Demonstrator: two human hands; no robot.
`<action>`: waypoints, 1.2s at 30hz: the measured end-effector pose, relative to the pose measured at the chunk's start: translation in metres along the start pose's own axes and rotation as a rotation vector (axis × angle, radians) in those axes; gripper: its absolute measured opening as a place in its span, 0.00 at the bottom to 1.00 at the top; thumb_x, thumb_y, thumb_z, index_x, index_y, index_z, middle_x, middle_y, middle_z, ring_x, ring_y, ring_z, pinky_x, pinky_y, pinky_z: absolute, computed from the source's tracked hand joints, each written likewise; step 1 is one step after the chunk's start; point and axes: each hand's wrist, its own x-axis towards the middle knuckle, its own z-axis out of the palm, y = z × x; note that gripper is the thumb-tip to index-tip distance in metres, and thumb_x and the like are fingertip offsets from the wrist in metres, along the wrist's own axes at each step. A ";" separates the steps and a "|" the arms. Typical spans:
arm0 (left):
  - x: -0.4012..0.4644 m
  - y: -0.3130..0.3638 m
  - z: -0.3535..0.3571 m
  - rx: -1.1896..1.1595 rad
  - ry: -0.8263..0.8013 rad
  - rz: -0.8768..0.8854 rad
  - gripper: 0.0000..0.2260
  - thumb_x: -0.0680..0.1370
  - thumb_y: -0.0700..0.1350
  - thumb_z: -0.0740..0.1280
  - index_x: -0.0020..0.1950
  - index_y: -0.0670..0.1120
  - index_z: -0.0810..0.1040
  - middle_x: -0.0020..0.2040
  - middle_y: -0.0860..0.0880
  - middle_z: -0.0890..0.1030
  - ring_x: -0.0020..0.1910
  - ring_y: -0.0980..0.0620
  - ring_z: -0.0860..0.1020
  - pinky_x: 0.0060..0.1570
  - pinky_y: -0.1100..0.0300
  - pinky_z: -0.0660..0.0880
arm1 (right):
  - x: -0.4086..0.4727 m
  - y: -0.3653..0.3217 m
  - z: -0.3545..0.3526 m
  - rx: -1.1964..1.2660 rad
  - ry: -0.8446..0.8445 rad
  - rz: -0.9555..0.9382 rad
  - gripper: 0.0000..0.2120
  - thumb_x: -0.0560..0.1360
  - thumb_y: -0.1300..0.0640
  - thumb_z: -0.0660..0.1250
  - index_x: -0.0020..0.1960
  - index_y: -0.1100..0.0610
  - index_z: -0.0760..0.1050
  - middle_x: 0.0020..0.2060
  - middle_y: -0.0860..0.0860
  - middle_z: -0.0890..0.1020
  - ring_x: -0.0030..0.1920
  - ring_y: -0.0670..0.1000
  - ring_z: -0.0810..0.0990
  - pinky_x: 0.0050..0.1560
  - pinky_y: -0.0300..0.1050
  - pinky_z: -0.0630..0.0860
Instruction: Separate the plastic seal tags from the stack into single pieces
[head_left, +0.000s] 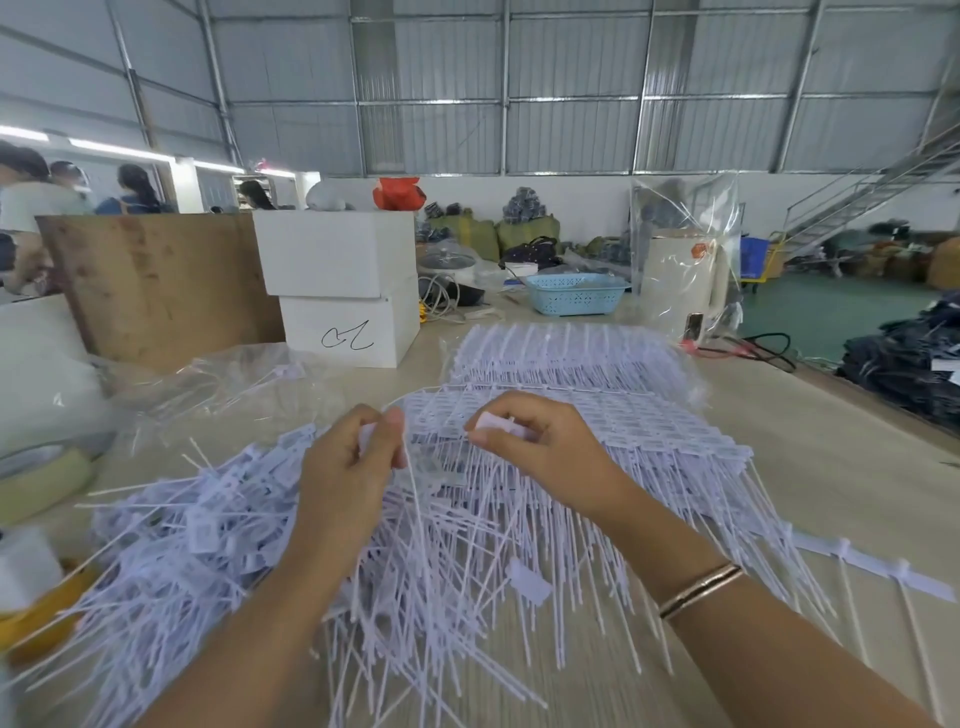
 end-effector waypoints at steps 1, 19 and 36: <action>-0.001 -0.001 -0.001 0.096 0.002 0.076 0.18 0.77 0.58 0.61 0.31 0.51 0.71 0.24 0.54 0.71 0.24 0.57 0.70 0.28 0.69 0.66 | 0.000 0.000 0.000 -0.080 -0.007 -0.005 0.04 0.74 0.56 0.70 0.48 0.49 0.81 0.41 0.41 0.79 0.43 0.40 0.76 0.43 0.36 0.72; -0.010 0.007 0.008 0.507 -0.139 0.348 0.17 0.75 0.62 0.55 0.46 0.52 0.77 0.38 0.58 0.78 0.41 0.57 0.76 0.47 0.56 0.58 | -0.003 0.002 0.008 -0.240 -0.164 -0.025 0.36 0.78 0.64 0.60 0.75 0.39 0.47 0.50 0.38 0.66 0.30 0.49 0.67 0.38 0.50 0.72; -0.015 -0.005 0.016 0.113 -0.255 0.082 0.04 0.77 0.50 0.65 0.45 0.52 0.73 0.30 0.48 0.77 0.22 0.58 0.69 0.24 0.68 0.64 | -0.002 -0.015 -0.007 -0.320 -0.361 0.218 0.11 0.78 0.55 0.65 0.46 0.64 0.75 0.34 0.52 0.73 0.33 0.46 0.69 0.37 0.42 0.65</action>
